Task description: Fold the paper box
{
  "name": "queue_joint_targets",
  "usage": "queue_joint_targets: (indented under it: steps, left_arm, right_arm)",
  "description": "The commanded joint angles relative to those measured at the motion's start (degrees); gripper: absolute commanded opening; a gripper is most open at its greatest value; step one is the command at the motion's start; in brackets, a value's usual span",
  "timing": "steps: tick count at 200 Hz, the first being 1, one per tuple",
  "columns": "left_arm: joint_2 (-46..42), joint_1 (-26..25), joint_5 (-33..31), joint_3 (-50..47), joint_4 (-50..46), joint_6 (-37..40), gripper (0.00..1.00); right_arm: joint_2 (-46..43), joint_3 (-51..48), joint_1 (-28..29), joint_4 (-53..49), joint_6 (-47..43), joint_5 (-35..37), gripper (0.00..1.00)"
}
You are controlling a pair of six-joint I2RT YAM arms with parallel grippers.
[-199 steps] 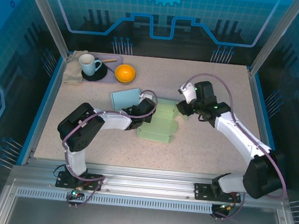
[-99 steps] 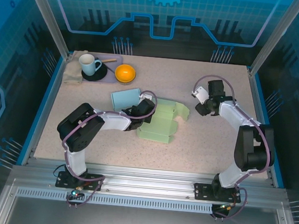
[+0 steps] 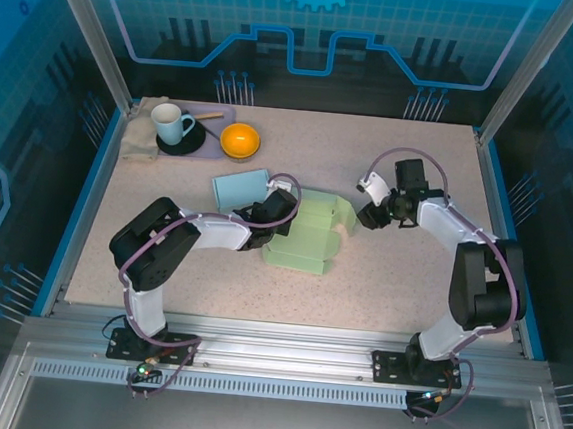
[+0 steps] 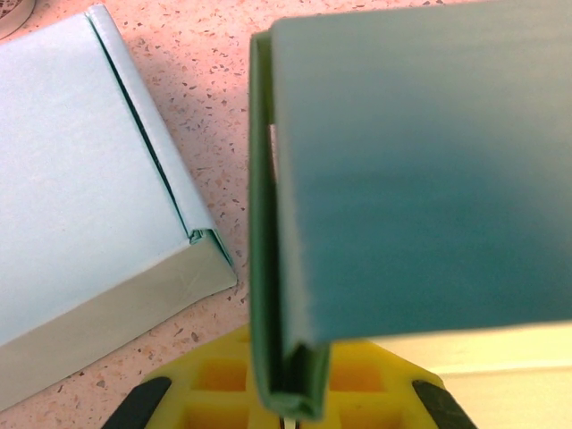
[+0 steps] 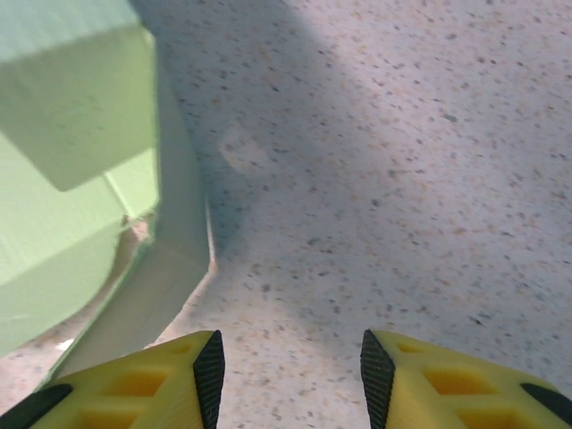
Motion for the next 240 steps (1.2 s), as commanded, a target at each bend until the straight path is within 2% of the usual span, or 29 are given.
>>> queue_joint_targets:
  steps: [1,77,240]
  left_arm:
    - [1.5,-0.5,5.8,-1.0,-9.1,0.7,0.01]
    - [1.6,-0.5,6.0,0.1,-10.1,0.7,0.0]
    - [1.4,-0.5,6.6,0.2,-10.2,0.9,0.0]
  right_arm:
    - [-2.6,-0.8,1.4,0.7,1.6,-6.5,0.47]
    - [-2.4,-0.1,4.6,1.2,3.9,-8.3,0.47]
    - [-1.6,-5.2,7.9,-3.1,-4.5,-6.0,0.49]
